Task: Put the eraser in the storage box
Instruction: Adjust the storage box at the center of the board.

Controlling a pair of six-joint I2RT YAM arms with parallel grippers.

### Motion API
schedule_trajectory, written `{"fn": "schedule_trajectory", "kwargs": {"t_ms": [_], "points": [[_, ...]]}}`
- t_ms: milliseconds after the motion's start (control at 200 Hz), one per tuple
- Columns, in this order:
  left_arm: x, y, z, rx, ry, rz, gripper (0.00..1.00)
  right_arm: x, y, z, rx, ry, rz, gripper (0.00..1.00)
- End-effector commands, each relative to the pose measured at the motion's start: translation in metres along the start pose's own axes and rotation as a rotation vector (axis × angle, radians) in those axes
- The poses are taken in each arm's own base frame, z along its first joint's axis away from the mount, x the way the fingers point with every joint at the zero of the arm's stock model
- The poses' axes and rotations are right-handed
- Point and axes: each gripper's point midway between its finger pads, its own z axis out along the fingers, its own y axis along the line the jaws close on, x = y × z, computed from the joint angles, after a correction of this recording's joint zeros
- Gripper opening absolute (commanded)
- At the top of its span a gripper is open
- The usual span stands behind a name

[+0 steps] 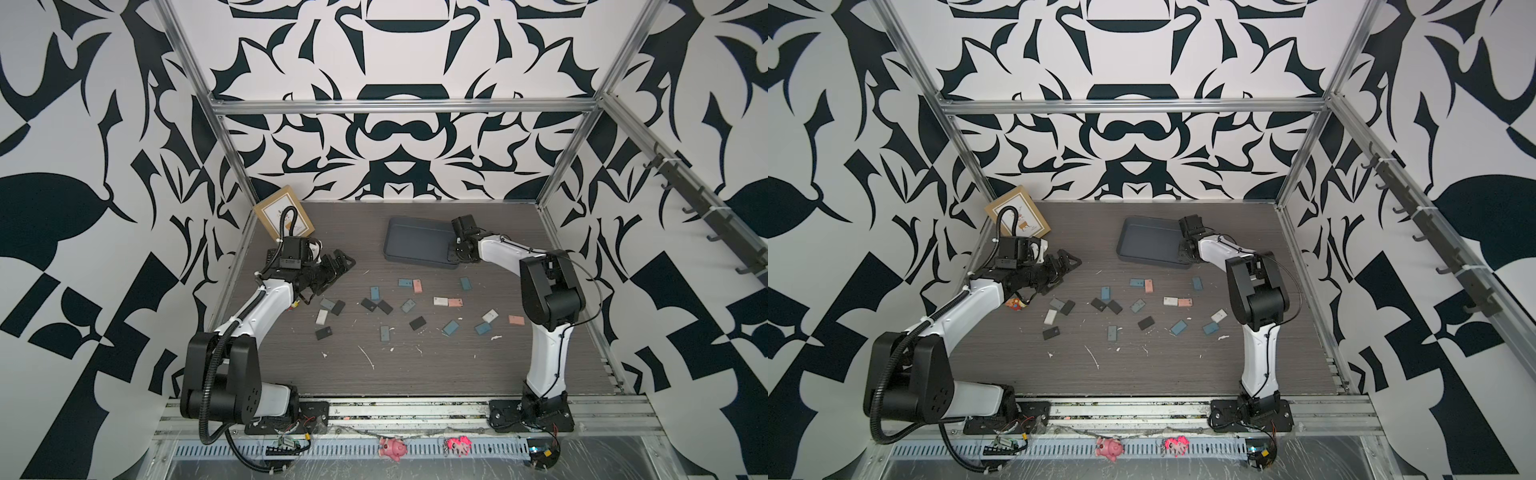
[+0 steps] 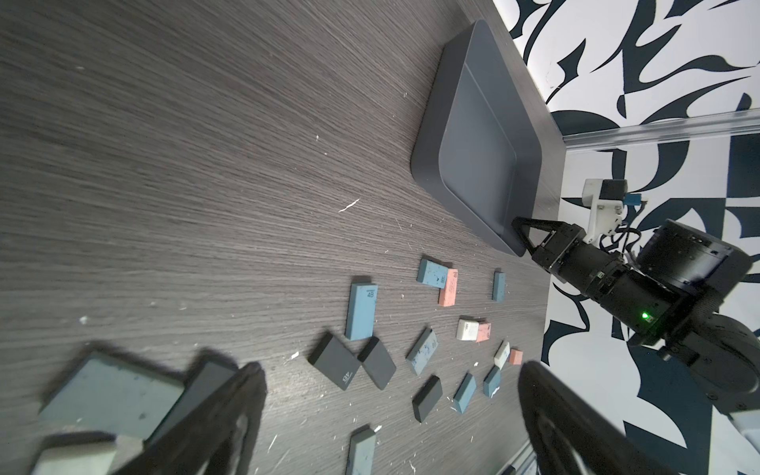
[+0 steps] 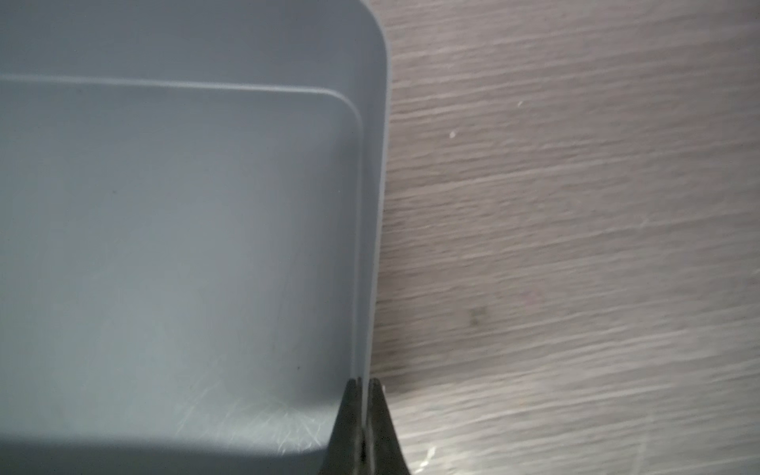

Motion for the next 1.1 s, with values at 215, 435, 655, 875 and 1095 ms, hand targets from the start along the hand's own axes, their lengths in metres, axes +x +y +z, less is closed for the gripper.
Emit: {"fn": "schedule_trajectory", "kwargs": {"t_ms": [215,435,655,875,1095], "points": [[0.001,-0.008,-0.004,0.003,-0.015,0.039,0.99,0.008,0.009,-0.025,-0.121,0.011,-0.212,0.0],[0.001,-0.008,-0.005,-0.005,-0.02,0.048,0.99,0.015,0.007,-0.024,-0.116,0.032,-0.158,0.0],[0.002,-0.008,-0.007,-0.011,-0.026,0.059,0.99,0.02,0.005,-0.025,-0.1,0.034,-0.102,0.0],[0.002,-0.008,-0.009,-0.015,-0.031,0.062,0.99,0.024,0.001,-0.03,-0.085,0.036,-0.061,0.06],[0.001,-0.01,-0.013,-0.02,-0.039,0.071,0.99,0.014,0.001,-0.038,-0.077,0.01,-0.059,0.15]]}}
